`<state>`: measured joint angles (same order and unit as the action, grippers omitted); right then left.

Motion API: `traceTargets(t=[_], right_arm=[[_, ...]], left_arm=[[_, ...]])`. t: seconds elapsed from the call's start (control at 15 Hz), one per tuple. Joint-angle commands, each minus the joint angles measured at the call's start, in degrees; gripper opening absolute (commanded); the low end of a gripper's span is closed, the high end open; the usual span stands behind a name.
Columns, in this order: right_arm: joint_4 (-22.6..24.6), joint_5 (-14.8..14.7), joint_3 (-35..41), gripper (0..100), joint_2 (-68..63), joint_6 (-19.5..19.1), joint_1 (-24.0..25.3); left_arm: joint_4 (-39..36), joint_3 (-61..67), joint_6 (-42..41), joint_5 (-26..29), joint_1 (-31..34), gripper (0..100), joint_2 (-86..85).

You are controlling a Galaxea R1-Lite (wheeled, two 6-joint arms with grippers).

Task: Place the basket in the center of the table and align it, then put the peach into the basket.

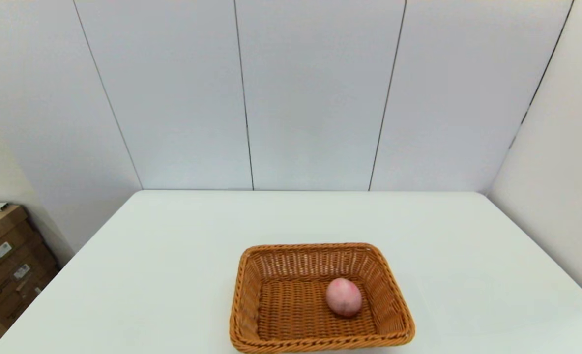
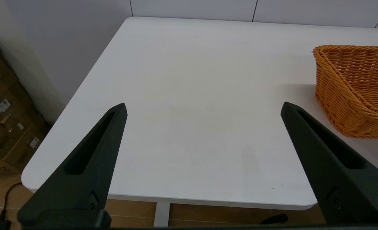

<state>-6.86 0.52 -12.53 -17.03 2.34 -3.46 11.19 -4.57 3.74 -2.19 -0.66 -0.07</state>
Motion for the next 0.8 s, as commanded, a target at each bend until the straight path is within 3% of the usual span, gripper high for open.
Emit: traceTargets(t=[0.07,0.4,0.8], right_arm=[[-4.74,-0.26,1.11,100,8.68,-3.57,4.08],[-5.44,-0.7,7.61,100,16.94,-4.89,3.81],[-5.09,-0.08,7.79,100,17.03,-4.27,3.81]], left_arm=[[0.06,-0.09,0.04,0.0,-0.04,100,-0.01],[0.06,0.0,0.04,0.0,-0.04,100,-0.01],[0.06,0.0,0.04,0.0,-0.04,100,-0.01]])
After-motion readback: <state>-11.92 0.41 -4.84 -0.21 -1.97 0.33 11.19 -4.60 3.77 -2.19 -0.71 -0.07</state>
